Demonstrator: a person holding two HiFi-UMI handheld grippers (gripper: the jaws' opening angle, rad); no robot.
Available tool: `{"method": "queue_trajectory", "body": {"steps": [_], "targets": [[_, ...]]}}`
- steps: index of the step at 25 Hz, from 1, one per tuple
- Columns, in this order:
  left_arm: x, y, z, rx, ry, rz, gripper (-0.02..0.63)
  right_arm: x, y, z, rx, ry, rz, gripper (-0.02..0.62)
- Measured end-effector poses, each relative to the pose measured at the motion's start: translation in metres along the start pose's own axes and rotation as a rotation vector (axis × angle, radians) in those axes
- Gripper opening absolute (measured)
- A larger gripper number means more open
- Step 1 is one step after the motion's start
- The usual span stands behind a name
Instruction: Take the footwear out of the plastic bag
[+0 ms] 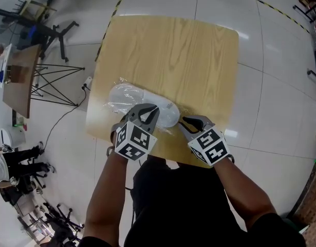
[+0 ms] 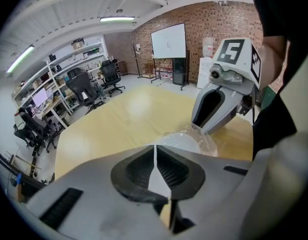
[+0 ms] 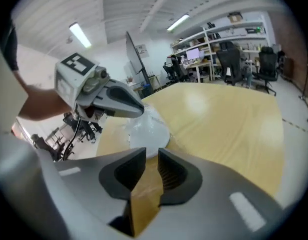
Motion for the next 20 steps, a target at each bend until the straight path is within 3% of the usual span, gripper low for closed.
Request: {"method": "queue_trajectory", "body": {"steps": [6, 12, 20], "targets": [[-0.002, -0.004, 0.001, -0.005, -0.018, 0.001, 0.025, 0.016, -0.006, 0.004, 0.166, 0.056, 0.033, 0.117], [-0.002, -0.012, -0.002, -0.004, -0.021, -0.012, 0.031, 0.025, 0.0, -0.001, 0.15, 0.132, 0.036, 0.132], [0.001, -0.009, -0.012, 0.0, 0.02, 0.016, 0.031, 0.02, 0.002, 0.001, 0.098, 0.091, 0.045, 0.107]]}}
Point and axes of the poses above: the fingertips, and each gripper's own axes: x forward along the fingers, y to its left, z out of its top, the point moved 8 cm from there along -x, backward along the fingers, and after that the axes turned 6 degrees about -z, right-handed, at the moved point
